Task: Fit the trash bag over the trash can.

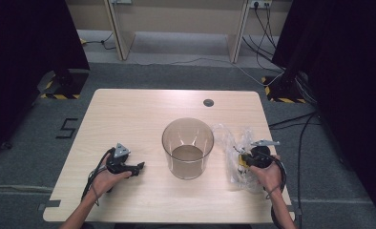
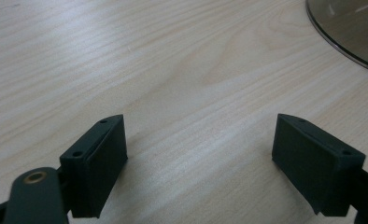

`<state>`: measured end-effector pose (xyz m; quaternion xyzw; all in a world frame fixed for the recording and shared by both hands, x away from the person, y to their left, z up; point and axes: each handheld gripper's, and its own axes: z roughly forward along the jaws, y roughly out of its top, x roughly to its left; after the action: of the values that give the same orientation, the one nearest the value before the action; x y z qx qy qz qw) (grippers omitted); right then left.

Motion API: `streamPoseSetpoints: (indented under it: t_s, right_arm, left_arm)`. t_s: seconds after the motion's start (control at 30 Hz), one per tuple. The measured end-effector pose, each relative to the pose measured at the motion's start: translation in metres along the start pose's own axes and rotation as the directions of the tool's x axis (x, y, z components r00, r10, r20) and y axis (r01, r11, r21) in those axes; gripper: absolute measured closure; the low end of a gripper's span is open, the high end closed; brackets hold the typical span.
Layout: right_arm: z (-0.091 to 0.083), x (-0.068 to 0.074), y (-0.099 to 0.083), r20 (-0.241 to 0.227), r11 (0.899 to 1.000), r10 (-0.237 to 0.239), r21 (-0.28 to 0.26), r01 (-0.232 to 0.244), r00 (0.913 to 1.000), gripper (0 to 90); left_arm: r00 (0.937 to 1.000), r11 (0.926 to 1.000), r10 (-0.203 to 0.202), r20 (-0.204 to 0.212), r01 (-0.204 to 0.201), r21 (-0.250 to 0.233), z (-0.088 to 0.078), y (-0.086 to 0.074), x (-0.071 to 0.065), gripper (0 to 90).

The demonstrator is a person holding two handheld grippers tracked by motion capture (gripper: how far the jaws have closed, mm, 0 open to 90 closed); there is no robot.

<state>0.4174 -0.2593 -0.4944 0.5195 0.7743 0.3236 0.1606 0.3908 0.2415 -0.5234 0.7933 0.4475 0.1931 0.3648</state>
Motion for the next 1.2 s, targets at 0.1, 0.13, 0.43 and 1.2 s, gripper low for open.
streamPoseSetpoints:
  t_s: [0.1,0.13,0.43,1.2]
  right_arm:
    - [-0.01,0.001,0.006,0.006,0.998,-0.014,-0.054,0.014,0.9999,87.0]
    - [-0.013,0.001,0.008,0.001,0.997,-0.015,-0.071,0.015,0.9999,87.2]
    - [-0.037,0.005,0.03,-0.043,0.981,-0.031,-0.194,0.022,0.9986,87.5]
    - [-0.099,0.081,0.142,-0.067,0.884,-0.248,-0.424,0.198,0.9663,86.8]
  left_arm:
    - [1.0,1.0,0.0,0.0,0.0,0.0,0.0,0.0,0.0,17.1]
    - [1.0,1.0,0.0,0.0,0.0,0.0,0.0,0.0,0.0,17.1]
    - [1.0,1.0,0.0,0.001,0.0,-0.001,0.0,0.0,0.0,17.1]
    - [0.9999,1.0,-0.009,0.008,0.009,0.001,-0.002,0.001,0.003,21.9]
